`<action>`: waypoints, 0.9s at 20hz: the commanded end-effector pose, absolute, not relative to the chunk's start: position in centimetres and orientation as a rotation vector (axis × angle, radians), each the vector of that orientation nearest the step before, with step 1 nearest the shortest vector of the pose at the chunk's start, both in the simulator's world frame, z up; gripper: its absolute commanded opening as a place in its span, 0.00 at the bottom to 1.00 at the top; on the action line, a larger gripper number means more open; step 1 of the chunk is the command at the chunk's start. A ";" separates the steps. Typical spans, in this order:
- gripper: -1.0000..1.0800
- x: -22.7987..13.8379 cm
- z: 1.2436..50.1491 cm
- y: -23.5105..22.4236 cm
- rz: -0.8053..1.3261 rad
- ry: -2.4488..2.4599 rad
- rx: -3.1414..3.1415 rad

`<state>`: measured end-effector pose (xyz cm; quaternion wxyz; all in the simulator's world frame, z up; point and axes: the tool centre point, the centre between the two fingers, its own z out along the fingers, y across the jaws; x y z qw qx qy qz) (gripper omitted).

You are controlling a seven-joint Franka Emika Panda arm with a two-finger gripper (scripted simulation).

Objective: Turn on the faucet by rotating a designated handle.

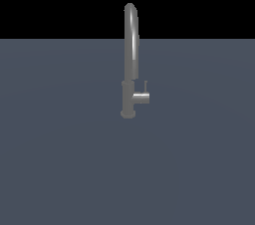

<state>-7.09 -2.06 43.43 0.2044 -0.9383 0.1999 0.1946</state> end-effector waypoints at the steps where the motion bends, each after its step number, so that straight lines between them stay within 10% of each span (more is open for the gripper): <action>1: 0.00 -5.8 42.5 -2.5 0.587 0.599 -2.562; 18: 0.00 1.8 33.9 -5.4 0.871 0.863 -2.127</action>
